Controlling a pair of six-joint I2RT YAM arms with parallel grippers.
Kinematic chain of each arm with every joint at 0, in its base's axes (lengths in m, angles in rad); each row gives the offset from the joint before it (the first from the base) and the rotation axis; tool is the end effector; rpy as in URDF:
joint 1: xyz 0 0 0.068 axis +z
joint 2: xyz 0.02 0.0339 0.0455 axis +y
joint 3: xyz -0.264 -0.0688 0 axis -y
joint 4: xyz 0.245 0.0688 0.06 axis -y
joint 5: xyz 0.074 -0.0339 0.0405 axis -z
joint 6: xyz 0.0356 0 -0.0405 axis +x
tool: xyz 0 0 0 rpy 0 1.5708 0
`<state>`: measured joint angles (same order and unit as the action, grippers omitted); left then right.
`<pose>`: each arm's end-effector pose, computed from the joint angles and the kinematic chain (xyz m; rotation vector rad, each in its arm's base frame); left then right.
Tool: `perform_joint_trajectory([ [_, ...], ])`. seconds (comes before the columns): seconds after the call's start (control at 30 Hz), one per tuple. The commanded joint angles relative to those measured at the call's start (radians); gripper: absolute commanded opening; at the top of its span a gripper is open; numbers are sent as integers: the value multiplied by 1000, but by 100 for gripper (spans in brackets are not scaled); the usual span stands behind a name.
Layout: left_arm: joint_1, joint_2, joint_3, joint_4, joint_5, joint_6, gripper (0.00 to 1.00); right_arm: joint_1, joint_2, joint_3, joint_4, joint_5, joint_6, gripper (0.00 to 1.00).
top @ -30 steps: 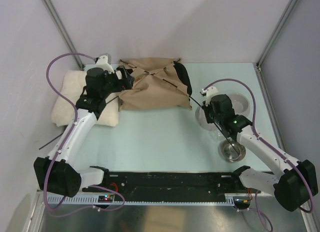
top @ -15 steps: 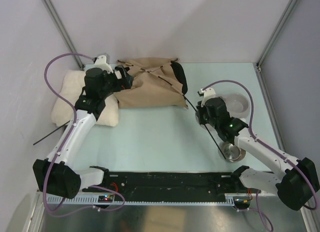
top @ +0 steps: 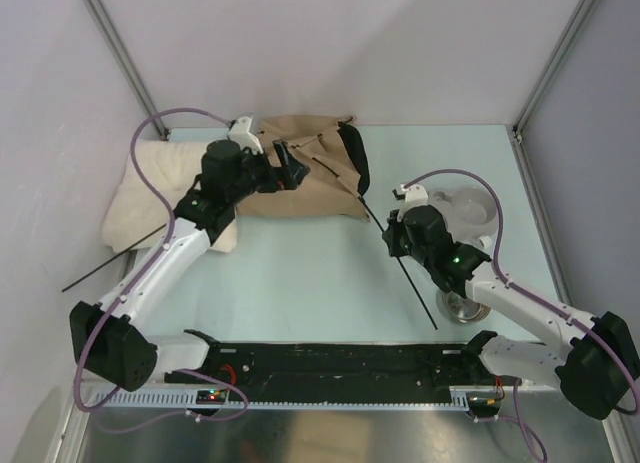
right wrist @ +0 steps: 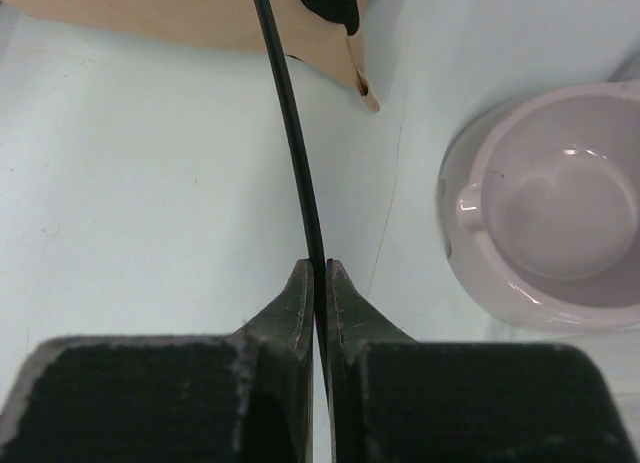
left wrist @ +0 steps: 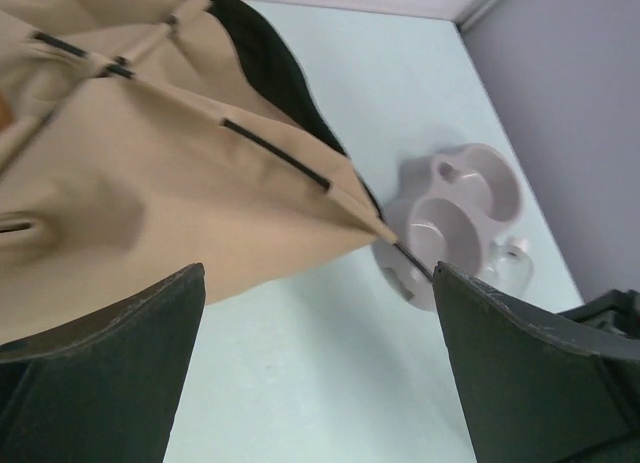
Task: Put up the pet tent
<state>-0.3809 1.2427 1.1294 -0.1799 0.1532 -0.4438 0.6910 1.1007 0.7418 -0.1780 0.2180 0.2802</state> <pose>0.2669 -0.1127 0.3638 0.0490 1.9216 -0.7061 0.1932 0.1498 0.2634 -0.3018 2.0920 0.3556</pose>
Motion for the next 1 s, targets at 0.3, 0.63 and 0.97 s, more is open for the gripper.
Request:
perform_joint_trajectory([
  [0.3, -278, 219, 12, 231, 74, -297, 93, 6, -59, -20, 145, -65, 167, 0],
  [0.63, -304, 379, 75, 244, 141, -401, 56, 36, -76, -36, 167, -3, 234, 0],
  [0.97, -308, 395, 31, 252, 145, -479, 37, 130, -56, -37, 149, 108, 268, 0],
])
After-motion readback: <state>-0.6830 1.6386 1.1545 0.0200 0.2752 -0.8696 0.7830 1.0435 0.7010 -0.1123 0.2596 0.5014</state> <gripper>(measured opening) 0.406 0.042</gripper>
